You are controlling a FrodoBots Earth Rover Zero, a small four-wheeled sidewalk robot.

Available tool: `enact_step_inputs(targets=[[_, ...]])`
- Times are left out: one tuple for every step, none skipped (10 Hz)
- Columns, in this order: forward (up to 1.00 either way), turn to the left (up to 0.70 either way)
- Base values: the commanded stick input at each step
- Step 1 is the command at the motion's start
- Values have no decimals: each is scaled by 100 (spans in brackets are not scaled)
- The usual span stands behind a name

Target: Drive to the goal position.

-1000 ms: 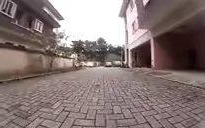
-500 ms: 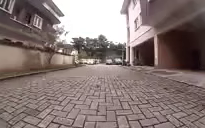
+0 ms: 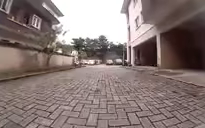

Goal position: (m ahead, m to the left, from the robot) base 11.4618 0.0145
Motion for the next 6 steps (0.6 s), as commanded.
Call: enact_step_inputs(targets=[[70,0],[70,0],[70,0],[70,0],[70,0],[70,0]])
